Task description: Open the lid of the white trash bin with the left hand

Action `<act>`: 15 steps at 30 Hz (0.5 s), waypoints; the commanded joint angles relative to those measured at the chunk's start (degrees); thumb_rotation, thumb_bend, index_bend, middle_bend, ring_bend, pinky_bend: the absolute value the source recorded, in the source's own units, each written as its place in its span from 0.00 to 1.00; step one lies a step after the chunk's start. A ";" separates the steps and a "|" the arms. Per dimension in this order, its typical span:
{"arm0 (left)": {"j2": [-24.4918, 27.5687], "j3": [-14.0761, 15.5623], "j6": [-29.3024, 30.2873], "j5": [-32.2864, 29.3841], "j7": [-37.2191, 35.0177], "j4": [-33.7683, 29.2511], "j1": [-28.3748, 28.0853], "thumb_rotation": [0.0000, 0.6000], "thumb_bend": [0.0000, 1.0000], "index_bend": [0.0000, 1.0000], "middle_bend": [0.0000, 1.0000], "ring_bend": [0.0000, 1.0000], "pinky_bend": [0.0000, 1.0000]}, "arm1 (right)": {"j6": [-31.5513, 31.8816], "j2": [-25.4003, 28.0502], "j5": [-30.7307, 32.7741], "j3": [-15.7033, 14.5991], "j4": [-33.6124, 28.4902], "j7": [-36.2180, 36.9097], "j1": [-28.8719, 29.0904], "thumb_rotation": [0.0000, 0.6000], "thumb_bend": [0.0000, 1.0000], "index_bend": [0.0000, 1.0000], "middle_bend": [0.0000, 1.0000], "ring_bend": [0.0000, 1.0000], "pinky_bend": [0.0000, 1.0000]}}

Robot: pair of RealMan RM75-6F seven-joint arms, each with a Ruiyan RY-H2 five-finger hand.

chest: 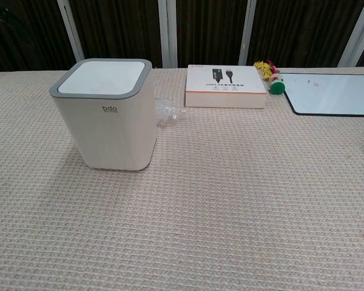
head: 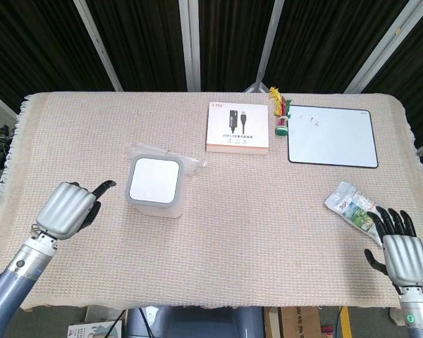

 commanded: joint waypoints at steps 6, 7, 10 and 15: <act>-2.37 -1.26 -5.45 -11.70 6.95 -2.89 -8.22 1.00 0.80 0.26 0.89 0.79 0.68 | -0.16 -0.07 0.41 0.04 -0.02 -0.30 0.09 1.00 0.30 0.16 0.11 0.09 0.02; -2.80 -1.29 -5.76 -12.30 6.85 -2.81 -8.86 1.00 0.80 0.26 0.89 0.79 0.68 | -0.11 -0.10 0.48 0.09 0.02 -0.28 0.08 1.00 0.30 0.16 0.11 0.09 0.02; -3.94 -1.07 -6.01 -13.54 7.32 -2.22 -10.28 1.00 0.80 0.26 0.89 0.79 0.68 | -0.13 -0.15 0.62 0.18 0.18 -0.11 0.12 1.00 0.30 0.16 0.11 0.09 0.02; -6.22 0.49 -5.95 -15.04 9.24 -1.46 -12.51 1.00 0.80 0.26 0.89 0.79 0.68 | -0.06 -0.12 0.81 0.31 0.31 0.21 0.12 1.00 0.30 0.16 0.11 0.09 0.02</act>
